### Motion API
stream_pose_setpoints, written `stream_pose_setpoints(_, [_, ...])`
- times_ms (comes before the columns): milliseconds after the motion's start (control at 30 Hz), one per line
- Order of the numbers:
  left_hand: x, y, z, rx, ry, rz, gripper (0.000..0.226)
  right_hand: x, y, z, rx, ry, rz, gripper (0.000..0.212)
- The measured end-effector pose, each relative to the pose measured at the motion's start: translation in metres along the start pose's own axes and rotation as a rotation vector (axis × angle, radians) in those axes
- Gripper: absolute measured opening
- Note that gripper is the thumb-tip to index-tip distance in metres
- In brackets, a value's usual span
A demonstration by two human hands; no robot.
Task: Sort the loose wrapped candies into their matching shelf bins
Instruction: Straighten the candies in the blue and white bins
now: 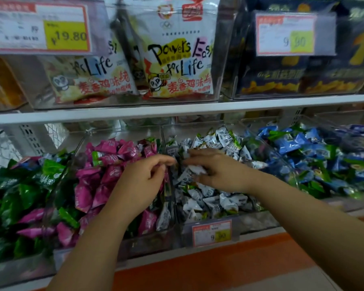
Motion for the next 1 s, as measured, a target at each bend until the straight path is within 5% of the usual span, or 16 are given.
stream_pose_setpoints(167, [0.019,-0.001,-0.003,0.029,-0.087,0.029,0.029,-0.008,0.049,-0.037,0.135,-0.223,-0.054,0.042])
stream_pose_setpoints(367, [0.085,-0.019,0.026,-0.080,-0.133,0.141,0.026,0.074,0.125,-0.102,0.549,-0.166,0.226,0.034])
stream_pose_setpoints(533, [0.151,-0.046,0.115,-0.465,-0.166,0.325,0.033,0.112,0.145,-0.081,0.434,-0.177,0.316,0.045])
stream_pose_setpoints(633, [0.159,-0.044,0.168,-0.654,-0.469,0.482,0.055,0.117,0.146,-0.081,0.438,-0.210,0.285,0.047])
stream_pose_setpoints(733, [0.147,-0.047,0.188,-0.638,-0.709,0.607,0.053,0.120,0.145,-0.081,0.439,-0.234,0.263,0.046])
stream_pose_setpoints(1000, [0.105,-0.087,0.134,-0.462,-0.665,0.523,0.017,0.126,0.145,-0.082,0.455,-0.294,0.238,0.043])
Point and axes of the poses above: each hand's wrist, its own y-axis away from the middle knuckle, its own z-axis out of the palm, x = y × z, the point moved 9 cm from there along -y, towards the middle knuckle, and after that the axes turned 12 degrees about -y, right-handed, at the moved point
